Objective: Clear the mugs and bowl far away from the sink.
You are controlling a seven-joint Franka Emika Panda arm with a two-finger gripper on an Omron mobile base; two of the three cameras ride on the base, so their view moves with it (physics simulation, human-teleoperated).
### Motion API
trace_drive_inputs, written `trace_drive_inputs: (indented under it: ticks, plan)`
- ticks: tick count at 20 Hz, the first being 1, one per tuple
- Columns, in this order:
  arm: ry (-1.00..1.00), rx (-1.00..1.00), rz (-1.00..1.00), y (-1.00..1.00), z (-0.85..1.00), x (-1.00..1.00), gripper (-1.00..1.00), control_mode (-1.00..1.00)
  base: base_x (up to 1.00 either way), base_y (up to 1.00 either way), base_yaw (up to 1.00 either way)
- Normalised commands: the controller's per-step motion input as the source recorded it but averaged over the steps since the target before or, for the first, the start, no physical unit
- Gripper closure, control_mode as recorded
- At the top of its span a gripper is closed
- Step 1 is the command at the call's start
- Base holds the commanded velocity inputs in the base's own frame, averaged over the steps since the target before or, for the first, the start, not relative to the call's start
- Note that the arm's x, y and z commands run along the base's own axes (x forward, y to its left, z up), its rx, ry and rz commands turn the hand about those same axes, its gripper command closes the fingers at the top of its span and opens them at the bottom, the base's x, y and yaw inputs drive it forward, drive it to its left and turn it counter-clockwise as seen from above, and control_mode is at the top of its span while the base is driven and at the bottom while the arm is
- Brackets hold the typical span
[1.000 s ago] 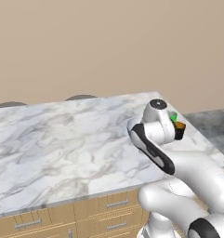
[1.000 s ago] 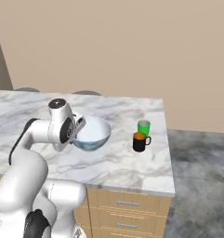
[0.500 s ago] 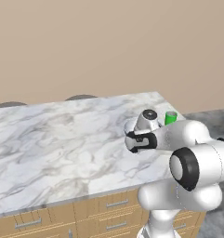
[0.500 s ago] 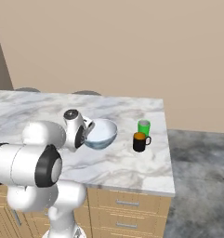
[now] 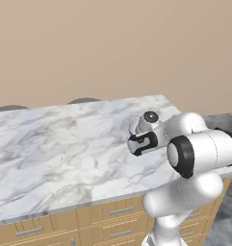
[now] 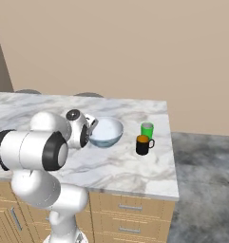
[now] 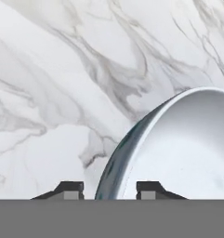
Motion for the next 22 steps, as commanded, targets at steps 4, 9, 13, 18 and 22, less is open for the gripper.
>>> trace_drive_inputs:
  ticks: [4,9,13,18,22]
  plan:
    - [-0.04,0.0,-0.01,0.0,0.44,0.0,-1.0,-1.0,0.0,0.0,0.0]
    - [0.0,0.0,-0.02,0.0,0.75,0.0,-1.0,-1.0,0.0,0.0,0.0]
    - [0.0,0.0,-0.04,0.0,1.0,-0.15,-1.0,-1.0,0.0,0.0,0.0]
    - [-0.01,0.0,0.0,0.04,1.0,-0.72,-1.0,-1.0,0.0,0.0,0.0]
    - [0.0,0.0,0.0,0.04,0.86,-1.0,-1.0,-1.0,0.0,0.0,0.0]
